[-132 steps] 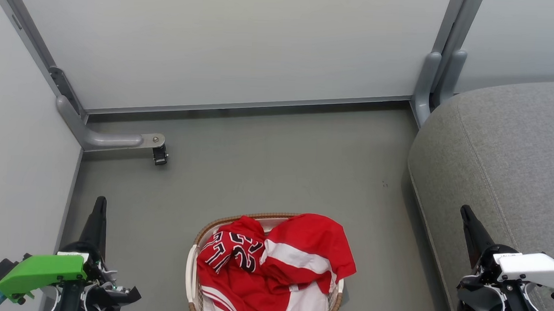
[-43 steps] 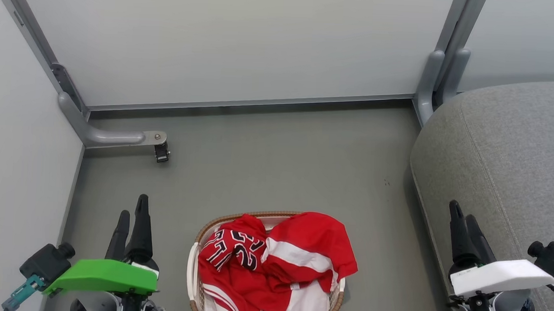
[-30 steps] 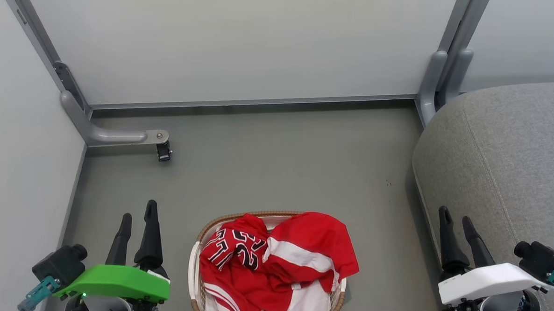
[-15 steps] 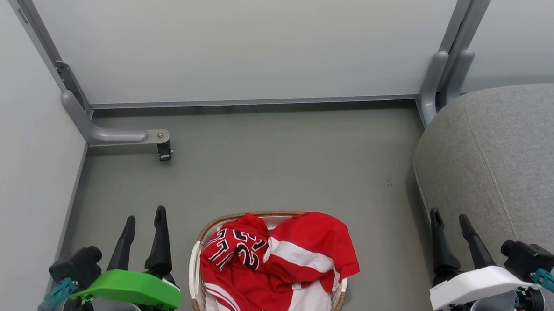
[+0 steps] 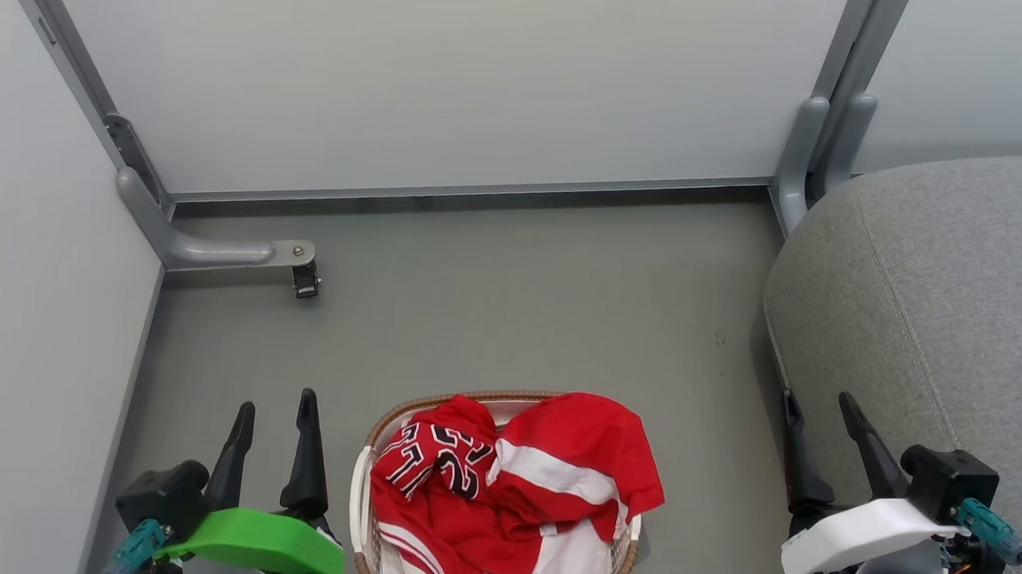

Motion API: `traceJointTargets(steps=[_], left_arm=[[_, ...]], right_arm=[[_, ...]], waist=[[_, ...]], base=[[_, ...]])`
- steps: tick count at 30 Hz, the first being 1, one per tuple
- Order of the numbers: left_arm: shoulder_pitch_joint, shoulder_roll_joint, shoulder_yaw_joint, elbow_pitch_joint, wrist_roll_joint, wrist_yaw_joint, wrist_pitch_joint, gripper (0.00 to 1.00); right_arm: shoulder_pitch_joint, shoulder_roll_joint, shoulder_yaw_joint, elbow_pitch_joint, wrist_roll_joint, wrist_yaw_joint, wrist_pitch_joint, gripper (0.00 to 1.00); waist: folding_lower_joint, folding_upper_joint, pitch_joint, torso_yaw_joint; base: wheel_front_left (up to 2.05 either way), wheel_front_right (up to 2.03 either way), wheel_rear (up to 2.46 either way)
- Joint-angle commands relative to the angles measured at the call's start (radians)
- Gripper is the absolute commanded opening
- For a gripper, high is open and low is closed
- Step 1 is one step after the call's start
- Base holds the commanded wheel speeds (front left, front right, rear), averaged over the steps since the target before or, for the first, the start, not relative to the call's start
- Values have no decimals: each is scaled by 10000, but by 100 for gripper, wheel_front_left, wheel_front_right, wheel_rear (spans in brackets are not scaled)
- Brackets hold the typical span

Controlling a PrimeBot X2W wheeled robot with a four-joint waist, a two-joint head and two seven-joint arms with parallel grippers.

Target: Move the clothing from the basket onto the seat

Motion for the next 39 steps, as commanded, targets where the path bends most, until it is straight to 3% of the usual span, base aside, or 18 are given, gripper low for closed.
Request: traceJointTargets(steps=[1, 39], left_arm=[[129, 72, -43, -39, 214, 42, -101, 100], [285, 90, -547, 471, 2503, 240, -791, 100]], right_arm=[[117, -58, 35, -33, -255, 2, -111, 100], [261, -90, 266, -11, -3101, 2, -807, 100]], waist=[[-1, -1, -5, 0], [-1, -1, -19, 81]], base=[[0, 0, 0], [0, 0, 0]])
